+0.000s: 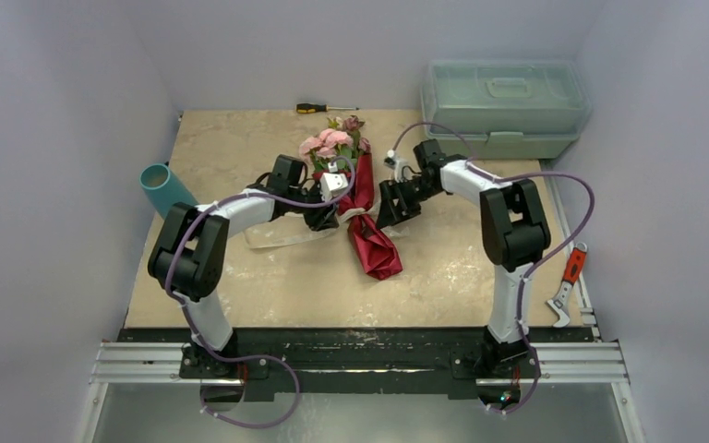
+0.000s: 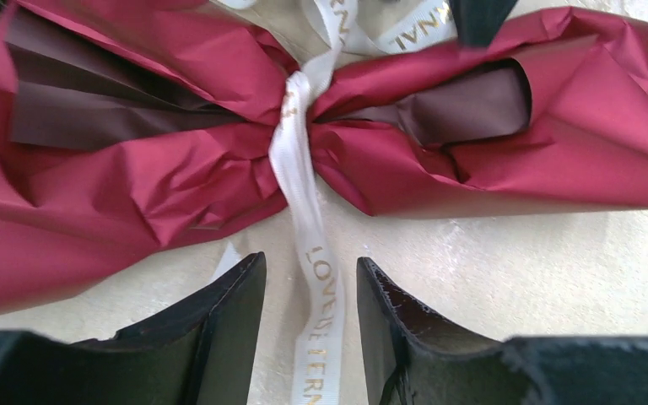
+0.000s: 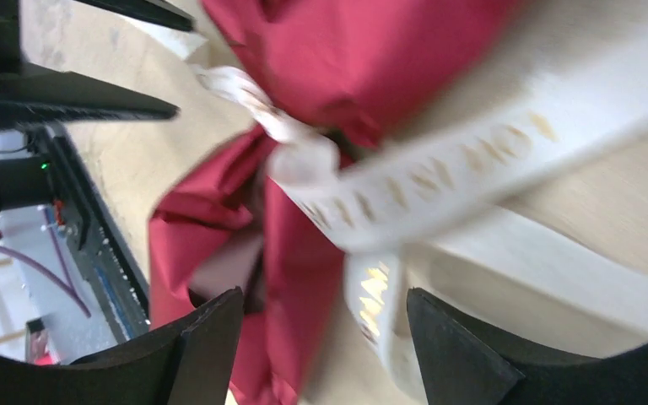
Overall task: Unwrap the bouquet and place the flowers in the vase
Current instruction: Untie the ribbon from the wrapping paper.
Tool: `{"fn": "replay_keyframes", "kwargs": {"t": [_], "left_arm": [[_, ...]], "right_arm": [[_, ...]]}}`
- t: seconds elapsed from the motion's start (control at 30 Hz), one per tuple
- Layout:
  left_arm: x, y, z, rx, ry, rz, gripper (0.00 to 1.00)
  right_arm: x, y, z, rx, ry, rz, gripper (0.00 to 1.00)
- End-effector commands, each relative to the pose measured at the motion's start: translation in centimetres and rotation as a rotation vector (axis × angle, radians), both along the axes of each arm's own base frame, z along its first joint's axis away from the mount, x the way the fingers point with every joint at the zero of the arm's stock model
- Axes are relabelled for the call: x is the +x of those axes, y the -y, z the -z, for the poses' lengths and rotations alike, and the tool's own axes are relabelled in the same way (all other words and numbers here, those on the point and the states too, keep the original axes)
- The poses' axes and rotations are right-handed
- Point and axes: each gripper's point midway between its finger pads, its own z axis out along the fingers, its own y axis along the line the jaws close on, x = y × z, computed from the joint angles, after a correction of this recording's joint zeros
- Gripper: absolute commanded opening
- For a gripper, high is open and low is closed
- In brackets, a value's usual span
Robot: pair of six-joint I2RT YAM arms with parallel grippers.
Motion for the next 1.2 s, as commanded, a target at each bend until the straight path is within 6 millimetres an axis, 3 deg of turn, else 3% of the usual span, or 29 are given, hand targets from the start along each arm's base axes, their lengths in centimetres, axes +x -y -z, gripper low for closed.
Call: {"fn": "replay_keyframes", "kwargs": {"t": [0.0, 0.07, 0.13, 0.23, 0.3, 0.43, 0.63, 0.8, 0.93, 1.03, 1.17], "left_arm": [[1.9, 0.8, -1.7, -0.051, 0.077, -0.026, 0.43], [1.9, 0.7, -1.3, -0.044, 0.075, -0.027, 0.42], [1.8, 0.7, -1.1, -0.043, 0.070, -0.020, 0.38], [1.4, 1.1, -0.8, -0.051, 0.056, -0.002, 0.37], [1.1, 1.4, -0.4, -0.046, 0.046, 0.005, 0.38], [1.5, 1.2, 0.4, -0.032, 0.035, -0.042, 0.44], [1.8, 2.0, 0.7, -0.058, 0.013, -0.061, 0.41], [1.6, 2.0, 1.0, -0.052, -0.003, -0.067, 0.34], [1.7, 2.3, 0.8, -0.061, -0.011, -0.070, 0.18], [2.0, 2.8, -0.4, -0.081, -0.032, -0.075, 0.00], [2.5, 3.6, -4.8, -0.157, -0.016, -0.100, 0.00]], "right_arm": [[1.1, 7.3, -2.1, -0.136, 0.091, 0.090, 0.77], [1.1, 9.3, -2.5, -0.196, 0.128, 0.099, 0.78], [1.6, 9.6, -4.1, -0.198, 0.188, 0.102, 0.78], [2.1, 6.9, -6.8, -0.073, 0.216, 0.121, 0.78], [1.9, 4.5, -7.2, -0.026, 0.191, 0.090, 0.77], [2.1, 1.0, -6.2, 0.018, 0.162, 0.050, 0.76], [1.9, -2.4, -3.6, 0.026, 0.136, 0.008, 0.75], [2.1, -2.7, -1.0, -0.013, 0.143, 0.016, 0.70], [2.6, -2.3, 0.4, -0.057, 0.147, 0.036, 0.56], [2.5, -1.8, 1.2, -0.083, 0.154, 0.014, 0.33], [2.2, -1.6, 1.6, -0.097, 0.158, -0.005, 0.00]]}}
